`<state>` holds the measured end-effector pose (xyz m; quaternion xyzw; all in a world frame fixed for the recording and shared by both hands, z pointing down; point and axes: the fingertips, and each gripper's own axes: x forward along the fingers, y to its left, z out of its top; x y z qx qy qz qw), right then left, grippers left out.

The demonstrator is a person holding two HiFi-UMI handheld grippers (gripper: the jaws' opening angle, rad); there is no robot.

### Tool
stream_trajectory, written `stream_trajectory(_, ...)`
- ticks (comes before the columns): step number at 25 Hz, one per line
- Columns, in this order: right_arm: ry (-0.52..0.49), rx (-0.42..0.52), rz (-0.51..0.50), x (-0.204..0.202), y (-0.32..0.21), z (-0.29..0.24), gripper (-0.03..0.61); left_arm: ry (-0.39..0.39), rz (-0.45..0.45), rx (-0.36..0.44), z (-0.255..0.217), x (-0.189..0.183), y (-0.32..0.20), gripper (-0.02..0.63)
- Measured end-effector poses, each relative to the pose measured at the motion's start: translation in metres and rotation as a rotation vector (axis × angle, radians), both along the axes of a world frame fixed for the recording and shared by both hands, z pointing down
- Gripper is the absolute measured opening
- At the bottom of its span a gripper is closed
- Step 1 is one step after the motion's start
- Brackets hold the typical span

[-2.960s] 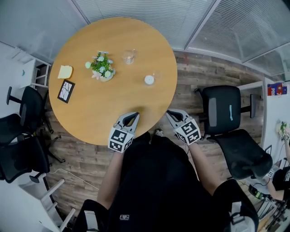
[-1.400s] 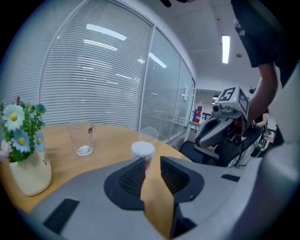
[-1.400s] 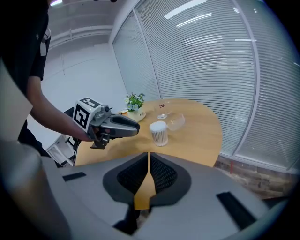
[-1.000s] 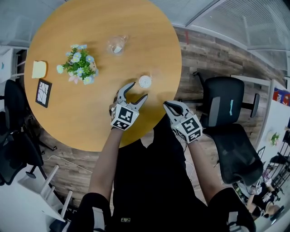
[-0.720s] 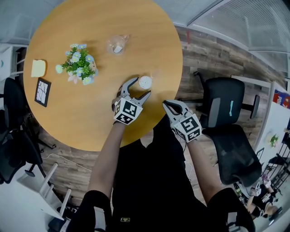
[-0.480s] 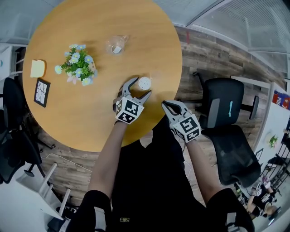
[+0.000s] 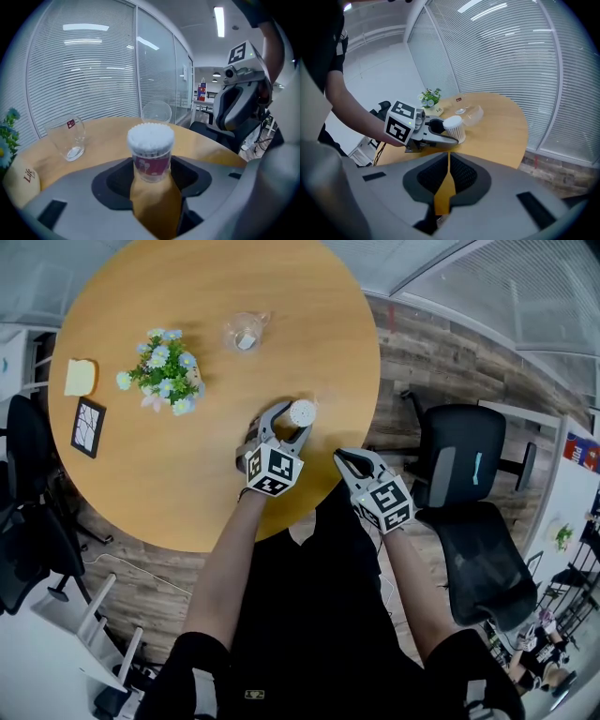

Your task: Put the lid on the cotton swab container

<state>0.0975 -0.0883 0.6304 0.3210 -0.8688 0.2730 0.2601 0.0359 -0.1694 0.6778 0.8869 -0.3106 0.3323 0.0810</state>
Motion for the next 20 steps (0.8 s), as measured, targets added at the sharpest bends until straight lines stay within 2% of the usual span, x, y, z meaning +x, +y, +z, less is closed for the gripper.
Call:
stream_trajectory(4,-0.008,0.011,-0.005,-0.001,-0.006,-0.001,0.011,-0.006,0.004,0.003,0.001,0.001,0.001,0.241)
stream_trajectory(7,-0.107,0.030,-0.059,-0.010,-0.016,-0.009,0.023,-0.002,0.014,-0.013,0.001,0.000,0.000,0.241)
stream_trajectory(9,-0.162,0.033,-0.116,-0.018,-0.023,-0.015,0.146,-0.001,0.021,-0.020,0.001,0.000,0.000,0.241)
stream_trajectory(10,-0.167,0.033,-0.139,-0.019,-0.027,-0.015,0.183,-0.001,0.022,-0.023,0.001,0.000,0.000,0.241)
stream_trajectory(12,-0.153,0.029,-0.172,-0.019,-0.036,-0.012,0.247,0.001,0.021,-0.029,0.002,0.001,0.001,0.241)
stream_trajectory(14,-0.125,0.027,-0.189,-0.017,-0.043,-0.005,0.279,0.002,0.024,-0.033,0.002,0.001,0.001,0.241)
stream_trajectory(20,-0.001,0.080,-0.258,-0.011,-0.058,0.004,0.293,0.000,0.029,-0.032,0.002,0.001,0.002,0.240)
